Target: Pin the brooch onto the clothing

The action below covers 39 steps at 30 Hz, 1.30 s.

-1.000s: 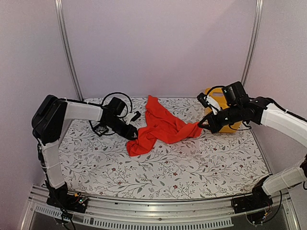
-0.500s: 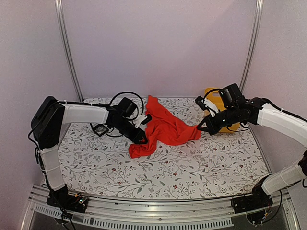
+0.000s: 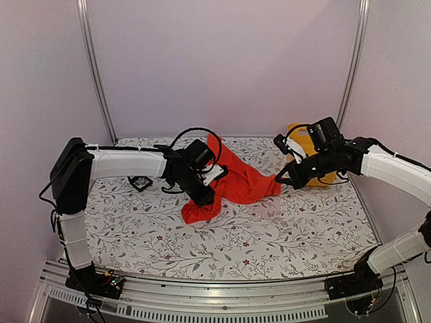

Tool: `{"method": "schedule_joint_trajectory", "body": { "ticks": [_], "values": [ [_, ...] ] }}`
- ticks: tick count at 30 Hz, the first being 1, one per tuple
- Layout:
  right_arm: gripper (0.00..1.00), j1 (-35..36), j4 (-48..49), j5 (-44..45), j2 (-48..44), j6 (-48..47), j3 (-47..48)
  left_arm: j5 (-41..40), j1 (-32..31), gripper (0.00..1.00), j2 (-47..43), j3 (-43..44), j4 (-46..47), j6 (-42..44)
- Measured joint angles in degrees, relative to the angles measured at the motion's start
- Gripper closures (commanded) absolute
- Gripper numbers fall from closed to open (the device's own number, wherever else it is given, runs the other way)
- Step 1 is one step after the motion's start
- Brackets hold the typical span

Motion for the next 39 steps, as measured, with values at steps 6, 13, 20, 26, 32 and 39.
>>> {"method": "schedule_joint_trajectory", "body": {
  "ticks": [6,13,20,26,32,39],
  "values": [
    [1.0,0.0,0.0,-0.3,0.0,0.2,0.0,-8.0,-1.4,0.55,0.1,1.9,-1.7,0.9],
    [1.0,0.0,0.0,-0.4,0.7,0.7,0.0,-9.6,-2.2,0.63,0.7,1.8,-1.7,1.4],
    [1.0,0.0,0.0,-0.4,0.7,0.9,-0.5,-2.9,-1.0,0.77,1.3,-0.6,-2.1,-1.2],
    [1.0,0.0,0.0,-0.3,0.7,1.0,-0.5,1.0,-0.8,1.0,1.3,-3.5,-2.4,-2.0],
    [1.0,0.0,0.0,2.8,0.4,1.5,-0.5,0.2,-0.7,1.0,0.7,-4.3,-2.1,-2.4],
    [1.0,-2.1,-3.8,11.8,-2.4,3.1,3.0,-14.0,-0.2,1.0,-6.5,-5.6,-2.4,-3.5]
  ]
}}
